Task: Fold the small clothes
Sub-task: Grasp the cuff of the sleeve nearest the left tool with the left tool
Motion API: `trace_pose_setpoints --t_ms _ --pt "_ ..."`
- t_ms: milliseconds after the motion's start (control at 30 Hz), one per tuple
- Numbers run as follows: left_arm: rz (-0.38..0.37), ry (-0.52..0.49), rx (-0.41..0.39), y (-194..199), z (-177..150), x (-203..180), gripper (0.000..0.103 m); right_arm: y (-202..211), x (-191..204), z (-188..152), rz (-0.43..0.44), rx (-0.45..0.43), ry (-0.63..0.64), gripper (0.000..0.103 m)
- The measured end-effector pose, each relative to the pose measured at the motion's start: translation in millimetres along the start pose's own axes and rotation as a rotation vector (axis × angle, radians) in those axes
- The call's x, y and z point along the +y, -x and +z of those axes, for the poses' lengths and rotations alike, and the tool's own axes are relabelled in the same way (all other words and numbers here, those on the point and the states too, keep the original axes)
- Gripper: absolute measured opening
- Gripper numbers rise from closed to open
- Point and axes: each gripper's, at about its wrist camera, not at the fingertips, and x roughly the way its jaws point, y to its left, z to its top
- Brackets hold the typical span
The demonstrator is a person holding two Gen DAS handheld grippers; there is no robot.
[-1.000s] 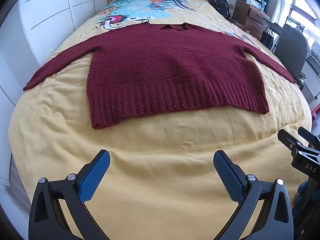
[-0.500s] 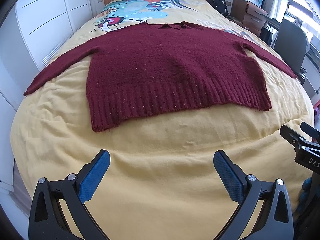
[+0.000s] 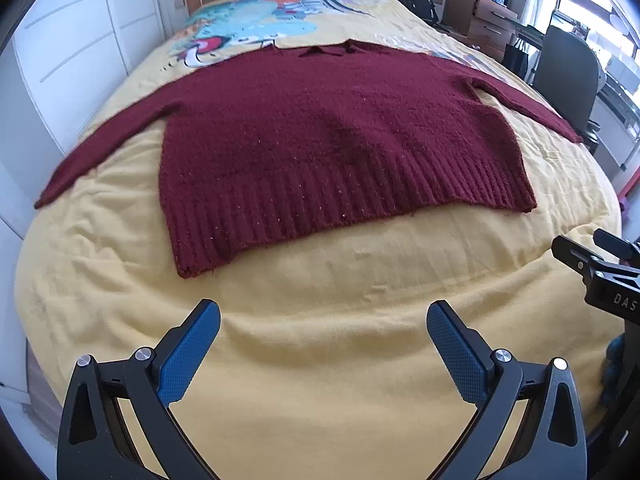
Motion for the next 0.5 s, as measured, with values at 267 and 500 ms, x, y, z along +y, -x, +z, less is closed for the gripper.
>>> trace_pose_setpoints --t_ms 267,500 --pt "-0.075 0.135 0.042 0.2 13.9 44.9 0.102 -4.5 -4.8 18.5 -0.030 0.018 -0.038 0.103" --pt "-0.051 0.309 0.035 0.9 37.3 121.9 0.102 -4.7 -6.7 47.6 -0.064 -0.001 -0.033 0.103"
